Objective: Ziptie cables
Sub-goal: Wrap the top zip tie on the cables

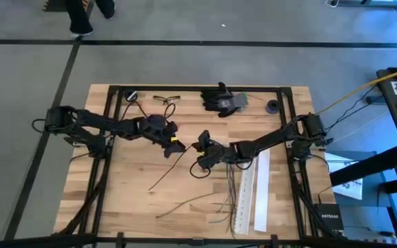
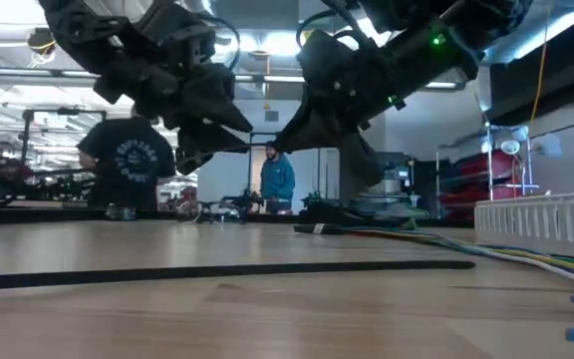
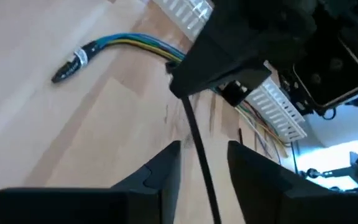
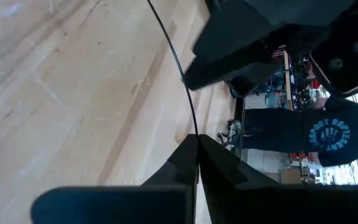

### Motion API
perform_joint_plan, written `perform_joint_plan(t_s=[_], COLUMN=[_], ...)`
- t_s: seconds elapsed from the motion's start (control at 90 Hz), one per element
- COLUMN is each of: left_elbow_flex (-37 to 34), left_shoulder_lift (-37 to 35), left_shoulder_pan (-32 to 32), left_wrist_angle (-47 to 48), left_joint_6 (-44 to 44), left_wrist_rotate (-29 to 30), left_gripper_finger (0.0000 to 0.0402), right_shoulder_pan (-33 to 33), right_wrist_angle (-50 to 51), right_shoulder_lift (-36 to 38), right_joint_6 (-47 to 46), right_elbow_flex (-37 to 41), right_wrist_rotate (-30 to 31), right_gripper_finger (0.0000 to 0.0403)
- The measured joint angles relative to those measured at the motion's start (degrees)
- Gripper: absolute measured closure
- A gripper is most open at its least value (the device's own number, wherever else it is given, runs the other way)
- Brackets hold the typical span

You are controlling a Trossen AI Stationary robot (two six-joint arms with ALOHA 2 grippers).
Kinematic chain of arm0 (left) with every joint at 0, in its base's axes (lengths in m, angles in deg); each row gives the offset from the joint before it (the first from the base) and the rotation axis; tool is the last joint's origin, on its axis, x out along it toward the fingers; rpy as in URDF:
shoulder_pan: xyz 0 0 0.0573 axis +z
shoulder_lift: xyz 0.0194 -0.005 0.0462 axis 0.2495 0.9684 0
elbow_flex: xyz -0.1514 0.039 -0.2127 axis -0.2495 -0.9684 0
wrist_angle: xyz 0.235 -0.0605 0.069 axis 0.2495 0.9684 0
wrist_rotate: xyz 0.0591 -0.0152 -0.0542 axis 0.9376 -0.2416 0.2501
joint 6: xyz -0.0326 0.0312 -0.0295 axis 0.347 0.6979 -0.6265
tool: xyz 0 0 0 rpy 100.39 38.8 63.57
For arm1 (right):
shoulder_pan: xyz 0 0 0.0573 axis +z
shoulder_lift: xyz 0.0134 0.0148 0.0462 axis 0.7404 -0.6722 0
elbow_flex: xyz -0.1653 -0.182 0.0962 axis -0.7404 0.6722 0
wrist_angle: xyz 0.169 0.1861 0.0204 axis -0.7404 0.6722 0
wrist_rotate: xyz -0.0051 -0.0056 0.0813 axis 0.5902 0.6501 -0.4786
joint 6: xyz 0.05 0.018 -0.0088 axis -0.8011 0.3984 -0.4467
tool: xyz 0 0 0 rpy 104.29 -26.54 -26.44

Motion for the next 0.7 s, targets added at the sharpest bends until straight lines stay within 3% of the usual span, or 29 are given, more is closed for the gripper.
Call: perform_joint_plan(t_s=[0.289,0.533,0.7], left_elbow_flex=[0.00,0.00,0.00], left_shoulder_lift=[0.12,4.75,7.02], left_shoulder_pan=[-0.04,-0.27,-0.08], left_wrist_angle=[-0.15,-5.59,-13.03], left_joint_6=[0.37,-3.17,-5.06], left_wrist_rotate=[1.29,1.44,-2.66], left_gripper_finger=[0.0164,0.0164,0.0164], right_shoulder_pan=[0.00,0.00,0.00], right_wrist_angle=[-0.18,-3.91,-3.81], right_shoulder_lift=[0.00,0.03,0.04], right_joint_6=[-0.28,1.63,2.95], right_elbow_flex=[0.00,-0.01,-0.02], right_wrist_rotate=[0.01,-0.45,-1.03], right_gripper_finger=[0.0403,0.0403,0.0403])
